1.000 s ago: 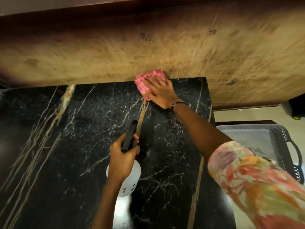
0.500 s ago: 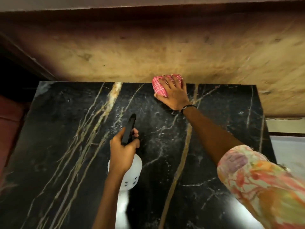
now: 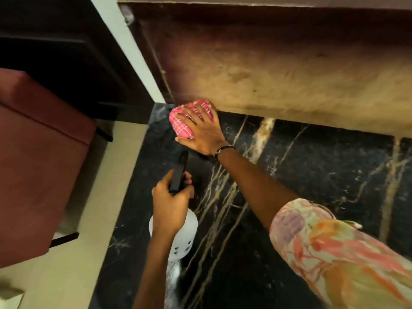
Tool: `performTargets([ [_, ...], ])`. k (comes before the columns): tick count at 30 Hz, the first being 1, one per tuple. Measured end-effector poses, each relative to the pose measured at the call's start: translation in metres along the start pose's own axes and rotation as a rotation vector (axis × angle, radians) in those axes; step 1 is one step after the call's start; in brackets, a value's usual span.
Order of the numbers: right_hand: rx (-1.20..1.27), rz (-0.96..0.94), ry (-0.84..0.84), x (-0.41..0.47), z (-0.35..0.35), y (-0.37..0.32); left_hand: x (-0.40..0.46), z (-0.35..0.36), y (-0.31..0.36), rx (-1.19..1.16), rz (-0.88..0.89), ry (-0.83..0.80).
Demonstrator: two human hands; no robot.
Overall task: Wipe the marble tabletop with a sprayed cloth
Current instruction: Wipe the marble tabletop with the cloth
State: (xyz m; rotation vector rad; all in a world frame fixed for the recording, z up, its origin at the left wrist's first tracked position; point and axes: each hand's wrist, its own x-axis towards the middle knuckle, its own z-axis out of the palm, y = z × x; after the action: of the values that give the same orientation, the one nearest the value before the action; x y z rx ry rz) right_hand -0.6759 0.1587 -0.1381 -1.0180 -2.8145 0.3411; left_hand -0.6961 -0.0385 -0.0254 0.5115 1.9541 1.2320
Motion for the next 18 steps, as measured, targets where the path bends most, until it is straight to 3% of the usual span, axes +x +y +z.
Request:
performTargets([
  [7, 0.005, -0.093, 0.023, 0.073, 0.024, -0.066, 0.024, -0.054, -0.011, -0.068, -0.016, 0.016],
  [10, 0.036, 0.027, 0.083, 0.089, 0.031, -0.08, 0.028, -0.065, -0.014, -0.087, -0.01, 0.017],
  [14, 0.027, 0.334, 0.078, 0.11, 0.039, -0.114, 0.026, -0.075, -0.016, -0.102, 0.014, 0.004],
  [18, 0.026, 0.336, 0.079, 0.098, 0.038, -0.114, 0.024, -0.082, -0.019, -0.091, 0.02, -0.01],
])
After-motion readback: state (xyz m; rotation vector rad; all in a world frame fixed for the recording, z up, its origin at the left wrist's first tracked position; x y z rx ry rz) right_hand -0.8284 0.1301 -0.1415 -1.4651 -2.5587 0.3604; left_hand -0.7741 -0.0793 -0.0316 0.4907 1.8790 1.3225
